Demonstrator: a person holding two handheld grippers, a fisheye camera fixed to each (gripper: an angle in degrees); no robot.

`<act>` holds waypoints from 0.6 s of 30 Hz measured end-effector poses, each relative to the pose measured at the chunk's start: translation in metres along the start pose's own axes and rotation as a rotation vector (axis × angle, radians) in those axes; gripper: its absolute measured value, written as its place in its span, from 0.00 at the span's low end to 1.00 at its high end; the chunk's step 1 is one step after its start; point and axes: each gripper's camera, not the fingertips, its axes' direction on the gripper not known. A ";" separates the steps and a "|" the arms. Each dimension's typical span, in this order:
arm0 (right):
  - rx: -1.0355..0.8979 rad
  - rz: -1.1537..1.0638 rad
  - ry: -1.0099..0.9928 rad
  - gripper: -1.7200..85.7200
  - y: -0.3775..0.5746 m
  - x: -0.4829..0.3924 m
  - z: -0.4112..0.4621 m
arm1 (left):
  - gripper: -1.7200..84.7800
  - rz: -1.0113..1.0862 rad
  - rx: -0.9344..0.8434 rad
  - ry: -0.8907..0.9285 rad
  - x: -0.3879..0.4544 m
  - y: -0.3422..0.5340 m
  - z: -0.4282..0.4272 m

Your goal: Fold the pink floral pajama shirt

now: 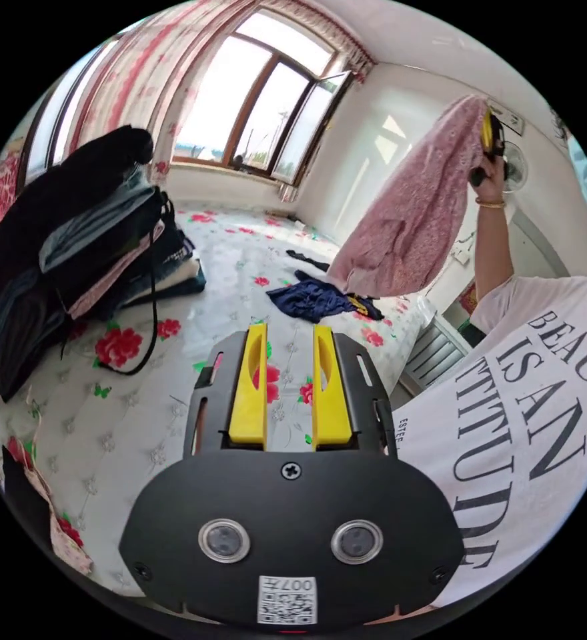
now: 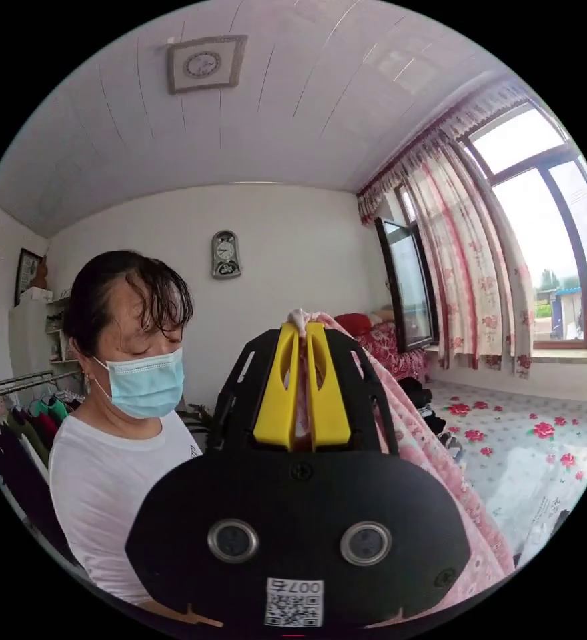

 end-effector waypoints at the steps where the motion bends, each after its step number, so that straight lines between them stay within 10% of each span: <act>1: -0.076 0.040 -0.093 0.04 0.026 -0.005 0.051 | 0.12 0.051 0.049 0.016 0.015 0.000 -0.016; 7: -0.236 0.275 -0.138 0.13 0.230 -0.002 0.264 | 0.09 -0.123 -0.024 -0.118 -0.006 0.044 -0.036; 18: -0.776 0.735 0.355 0.15 0.513 0.011 0.261 | 0.09 -0.702 -0.229 -0.299 -0.111 0.200 -0.111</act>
